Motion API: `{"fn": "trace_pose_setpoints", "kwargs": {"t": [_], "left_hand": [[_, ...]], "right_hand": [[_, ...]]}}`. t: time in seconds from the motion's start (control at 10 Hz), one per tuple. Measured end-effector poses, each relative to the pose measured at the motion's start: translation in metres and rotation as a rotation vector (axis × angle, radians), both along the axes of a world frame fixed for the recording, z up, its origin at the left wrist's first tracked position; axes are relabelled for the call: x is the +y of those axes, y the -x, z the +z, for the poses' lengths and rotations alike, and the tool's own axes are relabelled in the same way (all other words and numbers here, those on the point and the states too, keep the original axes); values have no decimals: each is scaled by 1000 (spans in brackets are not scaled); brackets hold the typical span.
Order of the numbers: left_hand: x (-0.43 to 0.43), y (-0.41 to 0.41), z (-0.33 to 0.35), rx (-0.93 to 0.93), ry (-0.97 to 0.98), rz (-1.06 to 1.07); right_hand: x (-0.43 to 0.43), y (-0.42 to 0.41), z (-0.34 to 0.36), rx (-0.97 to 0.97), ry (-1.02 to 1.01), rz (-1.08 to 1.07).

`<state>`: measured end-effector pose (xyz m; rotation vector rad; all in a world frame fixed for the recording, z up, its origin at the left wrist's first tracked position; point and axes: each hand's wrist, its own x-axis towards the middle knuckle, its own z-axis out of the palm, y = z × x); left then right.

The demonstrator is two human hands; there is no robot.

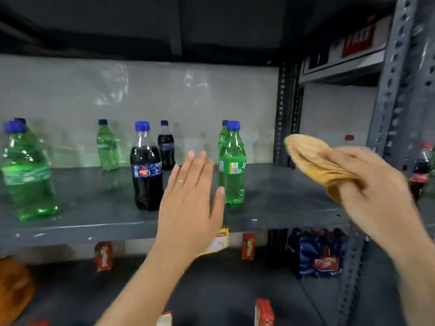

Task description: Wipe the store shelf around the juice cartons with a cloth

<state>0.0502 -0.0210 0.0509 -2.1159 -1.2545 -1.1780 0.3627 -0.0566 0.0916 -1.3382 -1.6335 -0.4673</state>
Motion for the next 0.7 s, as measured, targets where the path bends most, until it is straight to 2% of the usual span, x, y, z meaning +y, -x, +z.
{"fn": "trace_pose_setpoints", "kwargs": {"t": [0.1,0.2,0.3,0.4,0.6,0.7], "left_hand": [[34,3,8,193,231,104],[44,4,1,223,386,41],[43,4,1,222,615,26],[46,3,6,315,776,49],[49,3,8,305,815,35],[47,-1,9,235,738,26]], "right_hand": [[31,56,2,-48,202,60],[55,56,-7,-46,671,106],[53,59,-18,-6,881,210],[53,56,-16,-61,900,227],[57,60,-7,-318,1067,180],[51,57,5,-304,1016,170]]}}
